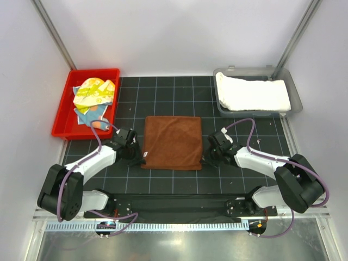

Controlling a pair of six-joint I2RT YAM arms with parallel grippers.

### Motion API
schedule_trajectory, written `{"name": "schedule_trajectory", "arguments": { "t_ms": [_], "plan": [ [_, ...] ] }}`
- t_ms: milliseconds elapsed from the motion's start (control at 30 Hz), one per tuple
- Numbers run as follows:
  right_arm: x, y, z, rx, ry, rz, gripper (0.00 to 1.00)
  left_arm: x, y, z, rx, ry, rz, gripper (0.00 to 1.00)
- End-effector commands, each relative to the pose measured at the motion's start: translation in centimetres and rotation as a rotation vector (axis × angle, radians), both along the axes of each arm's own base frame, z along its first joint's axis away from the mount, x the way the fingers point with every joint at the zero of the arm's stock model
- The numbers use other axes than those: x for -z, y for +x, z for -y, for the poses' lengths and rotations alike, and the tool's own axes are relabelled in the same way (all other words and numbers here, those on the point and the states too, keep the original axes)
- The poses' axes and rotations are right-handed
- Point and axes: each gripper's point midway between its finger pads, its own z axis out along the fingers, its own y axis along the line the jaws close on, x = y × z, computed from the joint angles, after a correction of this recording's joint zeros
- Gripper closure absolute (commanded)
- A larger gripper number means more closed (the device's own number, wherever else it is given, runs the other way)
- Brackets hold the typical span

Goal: Fold and stack the towels
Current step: Fold the towel

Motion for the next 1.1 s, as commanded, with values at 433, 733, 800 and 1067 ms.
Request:
{"name": "schedule_trajectory", "arguments": {
  "t_ms": [433, 733, 800, 1067],
  "plan": [
    [-1.0, 0.4, 0.1, -0.018, -0.015, 0.059, 0.99, -1.2, 1.8, 0.4, -0.005, -0.013, 0.062, 0.96],
    [-2.6, 1.2, 0.0, -0.054, -0.032, 0.108, 0.99, -3.1, 2.3, 0.6, -0.008, -0.019, 0.074, 1.00],
    [-3.5, 1.6, -0.2, -0.068, -0.033, 0.134, 0.99, -4.0, 2.8, 0.9, -0.004, -0.029, 0.092, 1.00],
    [-8.7, 3.9, -1.7, -0.127, -0.008, 0.242, 0.99, -7.9, 4.7, 0.8, 0.012, 0.008, 0.142, 1.00]
  ]
}}
